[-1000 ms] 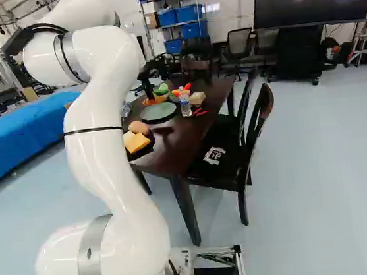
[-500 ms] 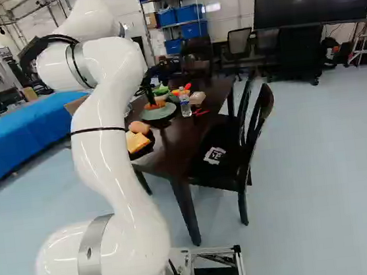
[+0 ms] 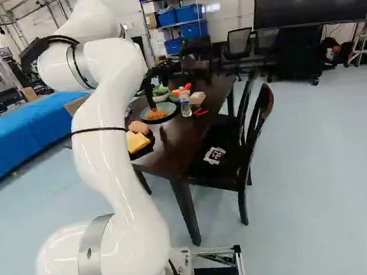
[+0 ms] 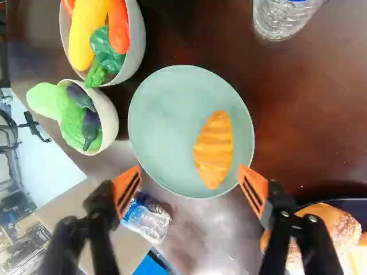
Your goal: Move the croissant to the empty plate
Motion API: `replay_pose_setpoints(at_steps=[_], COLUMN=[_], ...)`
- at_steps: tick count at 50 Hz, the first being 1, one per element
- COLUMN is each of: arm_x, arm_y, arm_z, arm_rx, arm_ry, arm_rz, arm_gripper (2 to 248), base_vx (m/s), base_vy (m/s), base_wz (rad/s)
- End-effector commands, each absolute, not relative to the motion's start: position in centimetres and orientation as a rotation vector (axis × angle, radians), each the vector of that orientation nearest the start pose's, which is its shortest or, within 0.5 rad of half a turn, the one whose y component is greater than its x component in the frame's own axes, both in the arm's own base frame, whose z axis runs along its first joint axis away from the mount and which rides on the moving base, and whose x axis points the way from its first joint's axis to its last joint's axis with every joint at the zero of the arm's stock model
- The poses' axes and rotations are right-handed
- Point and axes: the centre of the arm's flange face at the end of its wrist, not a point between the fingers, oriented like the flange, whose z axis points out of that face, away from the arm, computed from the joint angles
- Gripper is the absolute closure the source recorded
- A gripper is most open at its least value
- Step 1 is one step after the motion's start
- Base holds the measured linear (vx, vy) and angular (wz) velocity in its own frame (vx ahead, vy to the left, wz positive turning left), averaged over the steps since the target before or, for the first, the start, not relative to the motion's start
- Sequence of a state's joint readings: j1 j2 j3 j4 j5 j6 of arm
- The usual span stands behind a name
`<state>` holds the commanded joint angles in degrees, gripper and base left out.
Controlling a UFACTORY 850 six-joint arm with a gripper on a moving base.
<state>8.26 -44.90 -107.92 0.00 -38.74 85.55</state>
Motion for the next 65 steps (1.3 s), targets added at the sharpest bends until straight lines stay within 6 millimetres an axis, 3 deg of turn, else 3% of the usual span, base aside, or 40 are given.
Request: replay_pose_setpoints(at_steps=[3,4,18,40,50,65], arm_x=[75.2,75.2,75.2,74.4,73.0,70.6], arm_y=[10.9,10.9,10.9,10.8,10.5,9.7], arm_z=[49.9,49.9,50.1,53.0,54.5,54.7], arm_rx=[-2.189,-2.189,-2.187,-2.164,-2.160,-2.173], arm_ry=[1.751,1.751,1.749,1.730,1.728,1.752], arm_rz=[-0.412,-0.412,-0.414,-0.445,-0.449,-0.427], arm_gripper=[22,3,3,3,3,3], base_vx=[0.000,0.000,0.000,0.000,0.000,0.000], base_vy=[0.000,0.000,0.000,0.000,0.000,0.000], base_wz=[0.000,0.000,0.000,0.000,0.000,0.000])
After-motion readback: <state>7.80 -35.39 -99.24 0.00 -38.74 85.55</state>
